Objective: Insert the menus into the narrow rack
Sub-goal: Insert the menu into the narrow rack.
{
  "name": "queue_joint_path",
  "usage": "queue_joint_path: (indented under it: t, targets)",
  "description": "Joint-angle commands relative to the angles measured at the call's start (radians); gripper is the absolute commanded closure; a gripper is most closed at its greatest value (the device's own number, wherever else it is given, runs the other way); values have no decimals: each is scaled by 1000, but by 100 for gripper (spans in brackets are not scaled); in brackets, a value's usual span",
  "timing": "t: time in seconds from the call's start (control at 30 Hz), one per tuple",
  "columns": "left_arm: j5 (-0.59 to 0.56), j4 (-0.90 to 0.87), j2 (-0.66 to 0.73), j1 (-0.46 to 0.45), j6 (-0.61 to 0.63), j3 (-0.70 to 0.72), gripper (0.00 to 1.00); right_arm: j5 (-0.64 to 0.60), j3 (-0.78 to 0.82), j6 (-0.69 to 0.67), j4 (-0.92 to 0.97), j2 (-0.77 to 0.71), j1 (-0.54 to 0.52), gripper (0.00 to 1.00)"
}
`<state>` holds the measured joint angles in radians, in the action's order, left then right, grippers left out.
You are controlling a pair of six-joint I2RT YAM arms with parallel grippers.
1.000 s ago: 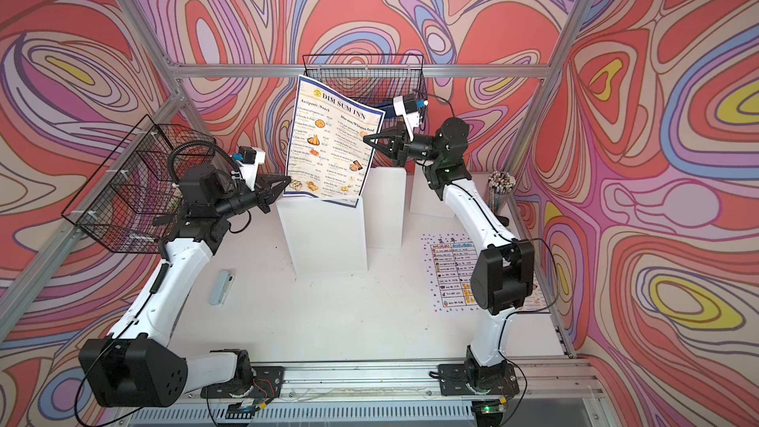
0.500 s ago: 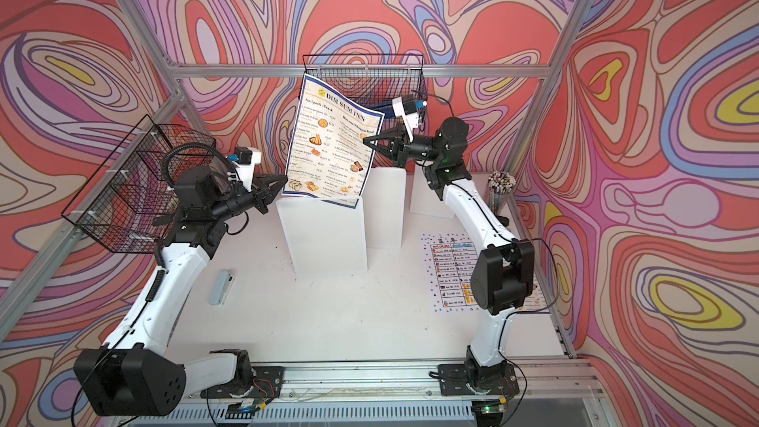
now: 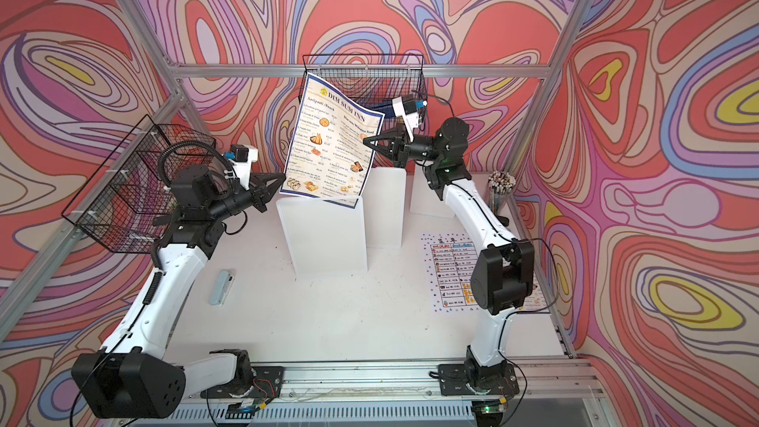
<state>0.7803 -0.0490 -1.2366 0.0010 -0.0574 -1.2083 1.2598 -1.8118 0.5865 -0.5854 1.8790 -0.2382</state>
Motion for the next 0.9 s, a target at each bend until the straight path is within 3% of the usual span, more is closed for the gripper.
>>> queue_joint_path:
  t: [0.0, 0.6, 0.77, 0.87]
  targets:
    - [-13, -13, 40, 5, -13, -11, 100, 27, -17, 83, -76, 28, 13, 100]
    - [-78, -44, 40, 7, 16, -9, 100, 15, 48, 62, -72, 26, -18, 100]
    - [-110, -51, 47, 7, 19, -9, 79, 9, 59, 20, -39, 24, -37, 100]
    - [-130, -48, 57, 7, 15, -1, 51, 9, 54, -23, 11, 23, -46, 100]
